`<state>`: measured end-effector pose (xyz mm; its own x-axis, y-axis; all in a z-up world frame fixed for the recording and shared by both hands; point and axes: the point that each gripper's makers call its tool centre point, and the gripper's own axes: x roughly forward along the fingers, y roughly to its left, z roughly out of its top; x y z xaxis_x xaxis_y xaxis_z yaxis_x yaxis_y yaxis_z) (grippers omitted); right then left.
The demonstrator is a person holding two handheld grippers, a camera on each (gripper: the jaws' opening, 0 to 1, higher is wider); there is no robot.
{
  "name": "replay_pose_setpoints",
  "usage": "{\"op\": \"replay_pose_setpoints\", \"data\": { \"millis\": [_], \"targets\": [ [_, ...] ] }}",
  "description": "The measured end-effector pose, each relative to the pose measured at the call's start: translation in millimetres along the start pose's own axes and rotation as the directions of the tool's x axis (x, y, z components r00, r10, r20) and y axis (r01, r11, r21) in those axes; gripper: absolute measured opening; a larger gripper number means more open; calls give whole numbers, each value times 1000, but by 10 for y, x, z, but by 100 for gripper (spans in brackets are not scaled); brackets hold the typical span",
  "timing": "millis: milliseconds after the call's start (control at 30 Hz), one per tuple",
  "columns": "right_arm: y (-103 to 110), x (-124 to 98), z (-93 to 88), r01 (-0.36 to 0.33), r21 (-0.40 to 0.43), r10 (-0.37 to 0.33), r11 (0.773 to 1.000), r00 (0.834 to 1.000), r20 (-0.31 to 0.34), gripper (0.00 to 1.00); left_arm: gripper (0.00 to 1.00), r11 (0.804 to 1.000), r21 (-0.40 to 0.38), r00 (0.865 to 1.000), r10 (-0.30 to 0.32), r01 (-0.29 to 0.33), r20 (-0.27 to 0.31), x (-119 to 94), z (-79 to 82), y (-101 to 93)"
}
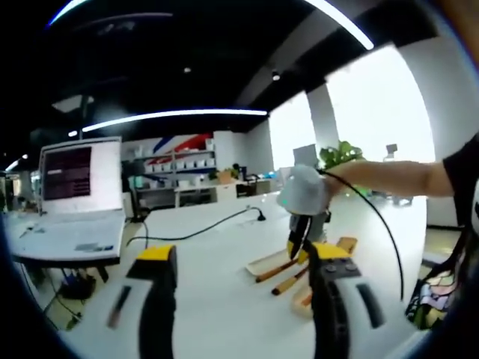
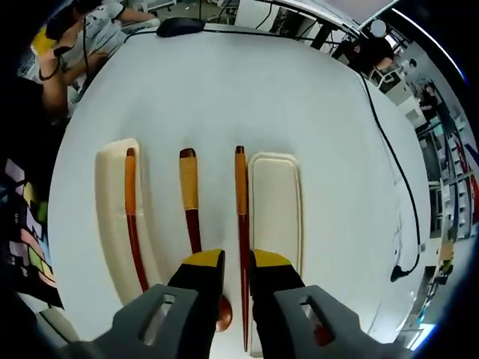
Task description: Arrange the utensils inside the cutlery case until each visible utensil rests in its matching compartment.
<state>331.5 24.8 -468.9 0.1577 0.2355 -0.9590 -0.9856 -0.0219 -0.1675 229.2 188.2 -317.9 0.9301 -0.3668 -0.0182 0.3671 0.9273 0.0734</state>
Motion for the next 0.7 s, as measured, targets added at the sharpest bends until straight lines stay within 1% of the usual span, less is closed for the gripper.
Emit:
{"op": "replay_pose_setpoints", "data": {
  "millis": [33, 133, 333, 433, 500, 533, 600, 633, 667, 700],
  "targets": [
    [13, 18, -5, -10, 2, 10, 1000, 1000, -3, 12, 75, 1000, -3, 1000, 0, 0, 1, 0, 2, 1],
    [-1, 16, -7, -4, -3, 4, 1000, 1000, -7, 12, 75, 1000, -4, 1000, 2, -2, 4, -1, 12, -5],
    [-13, 17, -6, -1, -2, 1, 1000, 1000, -18, 11, 74, 1000, -1, 1000, -18, 18, 16, -13, 45, -74],
    [2, 18, -4, -11, -27, 11, 1000, 1000, -27, 11, 74, 1000, -6, 1000, -14, 14, 15, -15, 43, -61],
    [57, 42, 6, -38, -26, 38, 999, 999, -22, 12, 74, 1000, -6, 1000, -8, 8, 11, -10, 29, -42],
    [74, 53, -3, -43, -25, 42, 999, 999, -25, 10, 74, 1000, -8, 1000, -7, 7, 10, -5, 25, -35],
    [72, 31, 12, -41, -17, 40, 999, 999, -18, 10, 74, 1000, -9, 1000, -7, 7, 6, 2, 13, -33],
    [82, 27, 13, -49, -11, 49, 999, 999, -15, 8, 74, 1000, -9, 1000, -8, 8, 2, 3, 3, -34],
    [99, 32, 17, -59, 1, 59, 998, 998, -12, 3, 74, 1000, -7, 1000, -9, 9, -1, 5, -5, -40],
    [160, 29, 22, -89, 25, 90, 996, 996, -12, 3, 74, 1000, -7, 1000, -12, 12, -3, 5, -10, -47]
  ]
}}
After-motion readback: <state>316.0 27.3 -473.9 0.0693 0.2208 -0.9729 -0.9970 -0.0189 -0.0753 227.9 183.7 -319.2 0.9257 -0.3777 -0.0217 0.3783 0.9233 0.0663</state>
